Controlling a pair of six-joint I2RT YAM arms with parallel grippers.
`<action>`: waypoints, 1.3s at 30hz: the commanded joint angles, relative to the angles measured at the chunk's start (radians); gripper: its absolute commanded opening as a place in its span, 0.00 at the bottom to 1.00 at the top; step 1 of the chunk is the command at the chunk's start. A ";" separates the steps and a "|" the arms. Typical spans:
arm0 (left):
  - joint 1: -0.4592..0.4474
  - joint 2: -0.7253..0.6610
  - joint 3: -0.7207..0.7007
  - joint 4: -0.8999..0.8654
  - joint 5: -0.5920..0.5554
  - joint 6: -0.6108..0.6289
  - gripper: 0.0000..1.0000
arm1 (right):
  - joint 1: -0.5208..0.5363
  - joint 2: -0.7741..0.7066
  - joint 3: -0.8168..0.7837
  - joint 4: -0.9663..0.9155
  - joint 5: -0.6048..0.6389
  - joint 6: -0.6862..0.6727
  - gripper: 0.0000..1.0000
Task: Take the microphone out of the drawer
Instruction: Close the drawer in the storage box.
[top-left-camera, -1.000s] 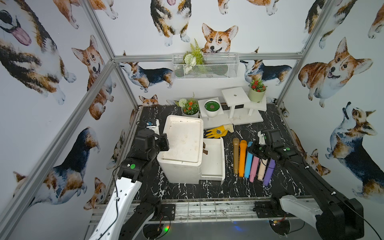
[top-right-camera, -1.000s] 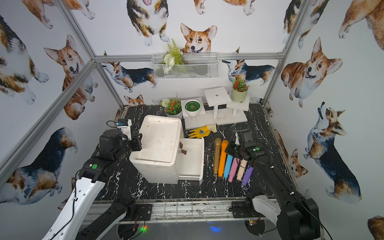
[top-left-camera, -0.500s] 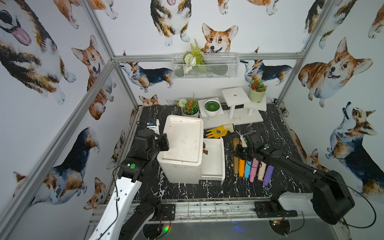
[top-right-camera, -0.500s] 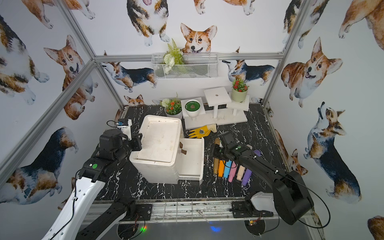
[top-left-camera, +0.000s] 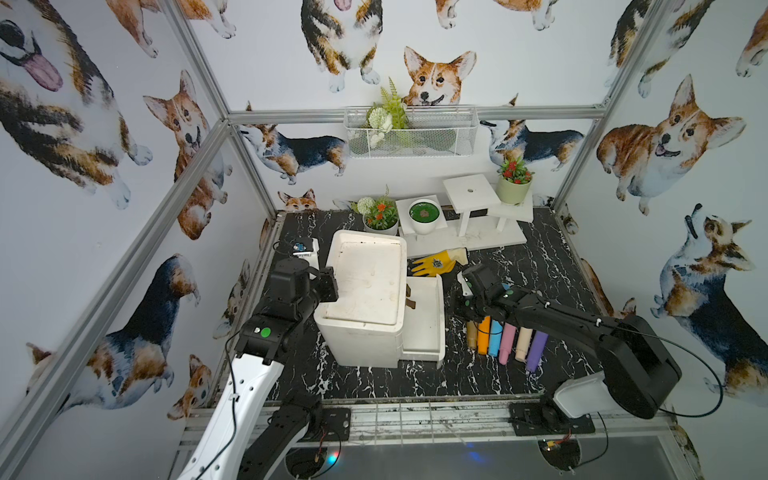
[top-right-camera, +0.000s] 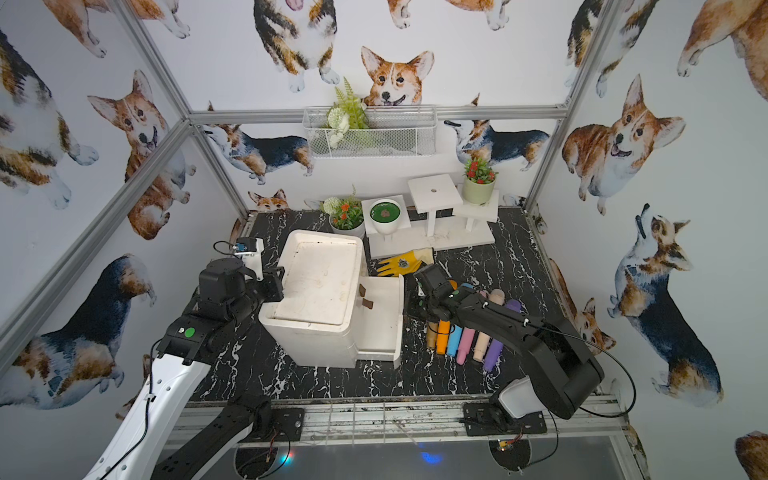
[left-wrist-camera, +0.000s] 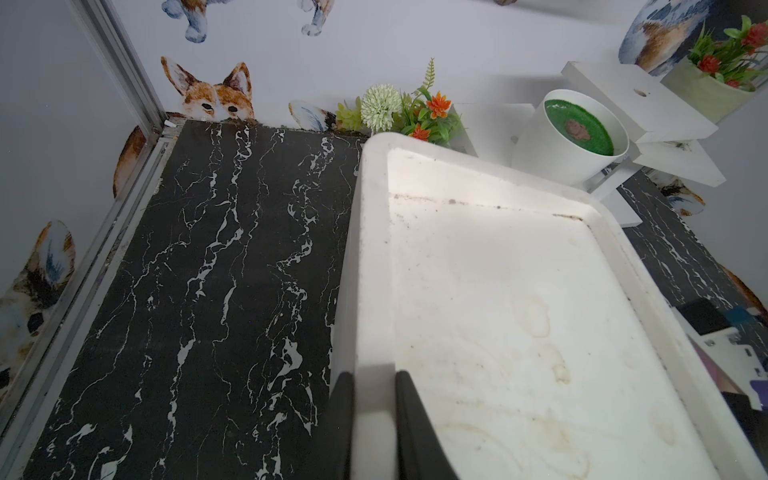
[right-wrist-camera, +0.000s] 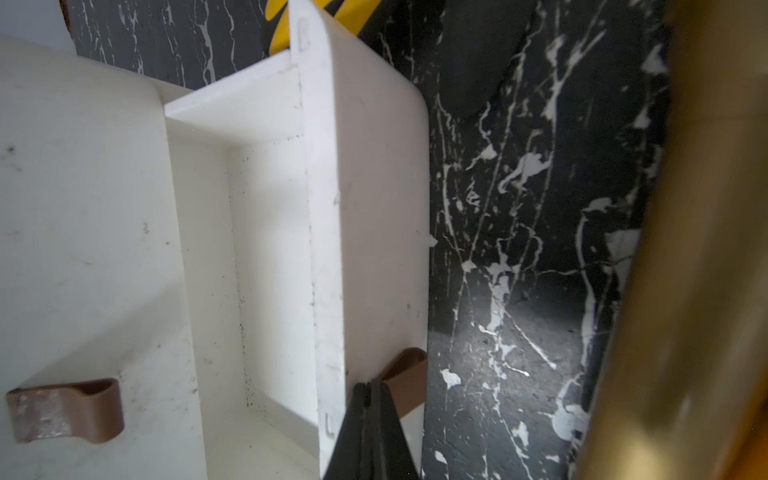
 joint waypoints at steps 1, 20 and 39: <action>0.000 0.010 -0.020 -0.192 0.047 -0.012 0.00 | 0.037 0.035 0.031 0.061 -0.018 0.027 0.00; 0.000 -0.006 -0.029 -0.200 0.048 -0.014 0.00 | 0.173 0.289 0.232 0.123 -0.055 0.051 0.00; 0.000 -0.003 0.026 -0.225 0.040 -0.029 0.29 | 0.174 0.231 0.215 0.110 -0.021 0.011 0.07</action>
